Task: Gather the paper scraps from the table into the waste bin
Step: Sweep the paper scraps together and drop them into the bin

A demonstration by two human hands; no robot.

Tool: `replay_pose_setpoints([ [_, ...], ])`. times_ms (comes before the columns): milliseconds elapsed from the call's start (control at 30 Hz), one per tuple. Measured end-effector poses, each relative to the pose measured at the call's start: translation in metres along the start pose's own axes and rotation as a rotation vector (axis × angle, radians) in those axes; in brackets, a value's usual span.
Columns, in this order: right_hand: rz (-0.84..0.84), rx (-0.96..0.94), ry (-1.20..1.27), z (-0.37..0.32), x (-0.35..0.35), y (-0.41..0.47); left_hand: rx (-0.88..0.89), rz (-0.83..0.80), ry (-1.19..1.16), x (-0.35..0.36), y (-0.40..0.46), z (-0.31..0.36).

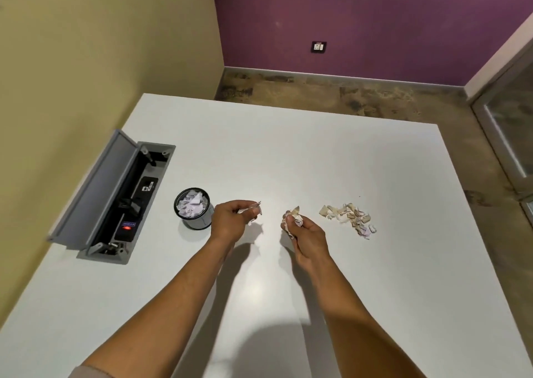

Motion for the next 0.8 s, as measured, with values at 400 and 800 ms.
replay_pose_setpoints([
  [400,-0.092,0.011,-0.016,0.041,0.094,-0.010,0.051,0.279,0.311,-0.115,0.028,-0.003],
  [800,-0.063,0.041,-0.051,0.058,0.119,0.007,0.054,0.031,1.110,-0.108,0.079,0.012],
])
Point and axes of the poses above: each hand's wrist, its own y-axis towards the middle knuckle, its own x-axis out of the palm, z = x × y, the point moved 2 cm from there along y, towards the middle knuckle, and after that the axes turned 3 degrees about -x, right-handed, at the moved point
